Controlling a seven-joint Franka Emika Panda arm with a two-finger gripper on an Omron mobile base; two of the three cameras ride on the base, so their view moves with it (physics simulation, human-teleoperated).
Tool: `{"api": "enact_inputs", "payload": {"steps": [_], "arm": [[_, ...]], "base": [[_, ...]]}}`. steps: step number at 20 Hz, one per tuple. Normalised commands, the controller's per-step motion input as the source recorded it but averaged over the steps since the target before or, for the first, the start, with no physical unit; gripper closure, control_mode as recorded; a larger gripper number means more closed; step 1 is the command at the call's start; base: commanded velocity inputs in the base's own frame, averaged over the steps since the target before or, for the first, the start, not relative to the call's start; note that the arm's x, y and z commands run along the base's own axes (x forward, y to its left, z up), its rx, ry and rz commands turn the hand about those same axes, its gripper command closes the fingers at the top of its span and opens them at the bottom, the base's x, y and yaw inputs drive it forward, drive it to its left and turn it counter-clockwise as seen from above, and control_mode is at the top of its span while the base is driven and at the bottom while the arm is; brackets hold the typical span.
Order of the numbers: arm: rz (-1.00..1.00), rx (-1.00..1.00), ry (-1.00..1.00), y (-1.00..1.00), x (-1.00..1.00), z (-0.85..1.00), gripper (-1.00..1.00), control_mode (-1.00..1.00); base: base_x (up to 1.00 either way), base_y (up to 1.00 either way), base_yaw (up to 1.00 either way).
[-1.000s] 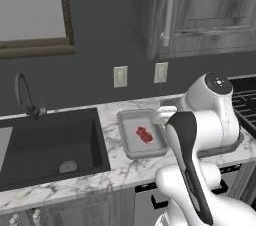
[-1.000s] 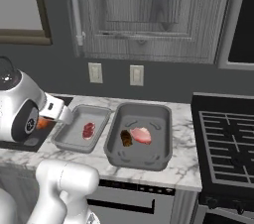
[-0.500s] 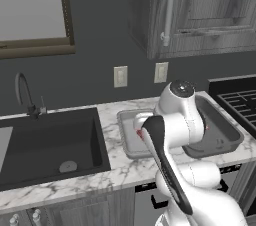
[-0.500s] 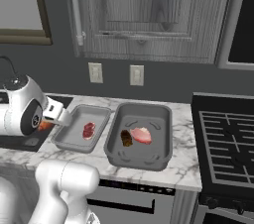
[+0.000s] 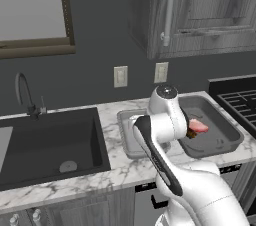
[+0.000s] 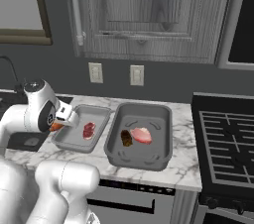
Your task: Place one sweet potato and one steak in each tupperware on the nearby counter, to pack two identical lunches.
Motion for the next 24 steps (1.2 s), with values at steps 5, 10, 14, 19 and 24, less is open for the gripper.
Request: {"api": "enact_inputs", "payload": {"steps": [5, 10, 14, 19, 24], "arm": [[0.0, 0.0, 0.04, 0.0, 0.56, -0.35, 1.0, -1.0], [0.01, -0.01, 0.01, 0.0, 0.56, -0.34, 1.0, -1.0], [0.0, -0.01, 0.0, 0.03, 0.56, -0.34, 1.0, -1.0], [0.01, -0.02, 0.01, 0.07, 0.47, -0.36, 1.0, -1.0], [0.01, -0.02, 0.04, 0.1, 0.39, -0.34, 1.0, -1.0]], "base": [[0.0, 0.0, 0.0], [0.0, 0.0, 0.0], [0.0, 0.0, 0.0], [0.0, 0.0, 0.0], [0.0, 0.0, 0.0]]}}
